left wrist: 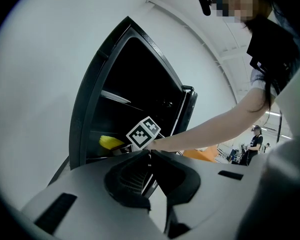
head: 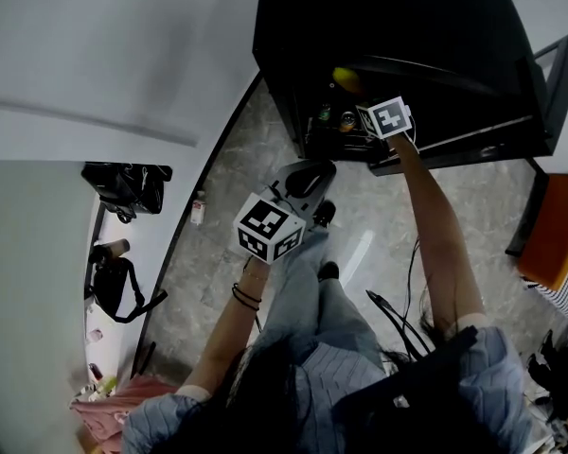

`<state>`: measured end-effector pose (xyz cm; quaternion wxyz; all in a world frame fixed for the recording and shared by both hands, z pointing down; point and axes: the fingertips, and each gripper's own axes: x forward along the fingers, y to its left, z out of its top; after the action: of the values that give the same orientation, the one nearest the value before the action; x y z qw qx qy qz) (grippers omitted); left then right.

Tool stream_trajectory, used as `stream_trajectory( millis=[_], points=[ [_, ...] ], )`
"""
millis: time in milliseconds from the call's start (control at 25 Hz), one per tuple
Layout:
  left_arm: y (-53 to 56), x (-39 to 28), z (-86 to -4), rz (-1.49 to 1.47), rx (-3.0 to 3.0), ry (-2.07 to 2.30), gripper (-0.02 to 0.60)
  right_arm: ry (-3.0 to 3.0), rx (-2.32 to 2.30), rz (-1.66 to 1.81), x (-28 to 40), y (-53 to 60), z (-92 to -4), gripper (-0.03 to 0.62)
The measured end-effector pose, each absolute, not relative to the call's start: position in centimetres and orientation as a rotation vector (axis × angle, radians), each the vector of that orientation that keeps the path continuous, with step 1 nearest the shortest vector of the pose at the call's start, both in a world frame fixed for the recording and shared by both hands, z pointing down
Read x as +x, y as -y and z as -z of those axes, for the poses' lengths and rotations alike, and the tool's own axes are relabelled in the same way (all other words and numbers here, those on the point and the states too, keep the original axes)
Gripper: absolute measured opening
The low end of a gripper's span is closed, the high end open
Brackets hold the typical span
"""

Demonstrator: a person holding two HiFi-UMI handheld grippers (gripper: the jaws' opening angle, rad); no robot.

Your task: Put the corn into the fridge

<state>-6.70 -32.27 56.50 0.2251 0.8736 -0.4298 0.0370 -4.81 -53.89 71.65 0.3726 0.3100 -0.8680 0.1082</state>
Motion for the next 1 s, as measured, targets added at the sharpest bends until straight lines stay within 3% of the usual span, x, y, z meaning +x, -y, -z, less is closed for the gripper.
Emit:
stream_trajectory(
  millis=[1000],
  points=[
    [32.4, -5.5, -58.0, -0.129, 2.385, 1.169, 0.008, 2.24, 0.874, -0.352, -5.0, 58.3, -71.2, 0.252]
  ],
)
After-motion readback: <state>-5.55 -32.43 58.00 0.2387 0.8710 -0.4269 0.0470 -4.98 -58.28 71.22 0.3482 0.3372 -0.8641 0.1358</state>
